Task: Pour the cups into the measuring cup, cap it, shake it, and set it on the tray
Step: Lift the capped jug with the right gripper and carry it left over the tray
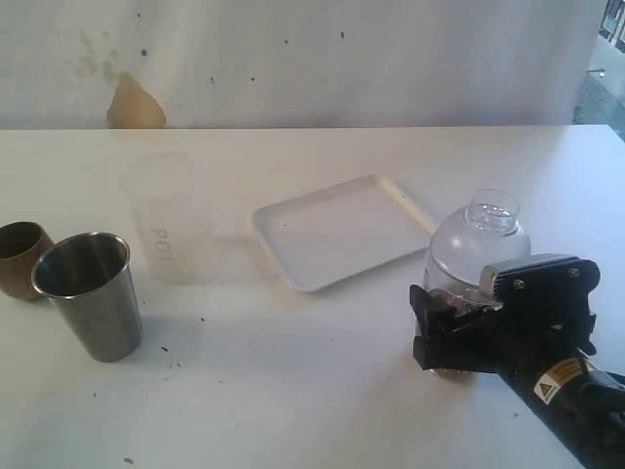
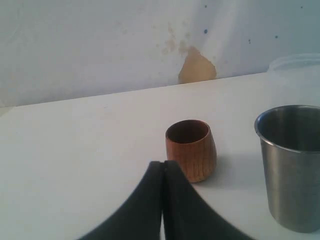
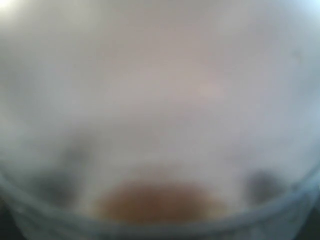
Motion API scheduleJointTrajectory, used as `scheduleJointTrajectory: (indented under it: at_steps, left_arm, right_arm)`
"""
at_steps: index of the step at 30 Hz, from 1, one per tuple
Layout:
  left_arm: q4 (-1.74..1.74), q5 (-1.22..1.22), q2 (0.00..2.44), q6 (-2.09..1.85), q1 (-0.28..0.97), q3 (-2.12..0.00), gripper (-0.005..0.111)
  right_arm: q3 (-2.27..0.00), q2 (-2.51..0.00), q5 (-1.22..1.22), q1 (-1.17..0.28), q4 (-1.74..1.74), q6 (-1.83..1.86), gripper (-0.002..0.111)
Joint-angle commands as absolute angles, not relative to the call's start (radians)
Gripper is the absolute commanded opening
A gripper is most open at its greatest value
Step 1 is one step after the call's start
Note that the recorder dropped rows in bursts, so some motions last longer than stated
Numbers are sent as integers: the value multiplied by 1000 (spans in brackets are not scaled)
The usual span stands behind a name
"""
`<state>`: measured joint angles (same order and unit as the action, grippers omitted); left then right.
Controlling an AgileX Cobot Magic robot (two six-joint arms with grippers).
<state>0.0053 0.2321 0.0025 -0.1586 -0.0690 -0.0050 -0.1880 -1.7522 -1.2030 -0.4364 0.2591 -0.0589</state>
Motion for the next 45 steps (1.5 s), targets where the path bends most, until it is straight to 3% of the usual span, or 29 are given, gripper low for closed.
scheduleJointTrajectory:
  at_steps: [1, 7, 10, 12, 15, 19, 20, 23, 28, 29, 30, 31, 33, 34, 37, 39, 42, 44, 45]
  left_arm:
    - [8, 232, 0, -156, -65, 0, 0]
    - [8, 232, 0, -156, -65, 0, 0]
    - [8, 232, 0, -156, -65, 0, 0]
    - [8, 232, 0, -156, -65, 0, 0]
    - [8, 232, 0, -156, -65, 0, 0]
    - [8, 232, 0, -156, -65, 0, 0]
    - [8, 232, 0, -156, -65, 0, 0]
    - [8, 232, 0, -156, -65, 0, 0]
    - [8, 232, 0, -156, -68, 0, 0]
    - [8, 232, 0, -156, -68, 0, 0]
    - [8, 232, 0, -156, -68, 0, 0]
    - [8, 232, 0, -156, -68, 0, 0]
    - [8, 232, 0, -156, -68, 0, 0]
    - [8, 232, 0, -156, -68, 0, 0]
    - [8, 232, 0, -156, -68, 0, 0]
    - [8, 232, 0, -156, -68, 0, 0]
    - [8, 232, 0, -156, -68, 0, 0]
    - [8, 232, 0, -156, -68, 0, 0]
    - [8, 232, 0, -156, -68, 0, 0]
  right_arm:
    - [-189, -1757, -1221, -429, 323, -75, 1]
    - [-212, -1673, -1219, -429, 45, -95, 0]
    - [-264, -1591, -1078, -429, -30, -105, 0]
    - [-324, -1535, -879, -427, 67, 15, 0]
    - [-394, -1496, -767, -393, 311, 97, 0]
    - [-445, -1473, -685, -417, -152, -128, 0]
    - [-463, -1473, -645, -427, -142, -96, 0]
    - [-490, -1480, -677, -397, 378, 104, 0]
    - [-525, -1444, -575, -439, -203, -168, 0]
    - [-526, -1444, -577, -439, -134, -111, 0]
    - [-527, -1448, -623, -416, 250, 63, 0]
    - [-527, -1448, -629, -413, 314, 65, 0]
    - [-527, -1411, -547, -472, -142, -86, 0]
    - [-527, -1405, -535, -494, -156, -69, 0]
    - [-529, -1412, -611, -467, 305, 121, 0]
    - [-558, -1400, -488, -526, -64, 9, 0]
    - [-579, -1407, -595, -503, 355, 156, 0]
    - [-621, -1407, -447, -558, 0, 53, 0]
    - [-629, -1412, -441, -558, 65, 127, 0]
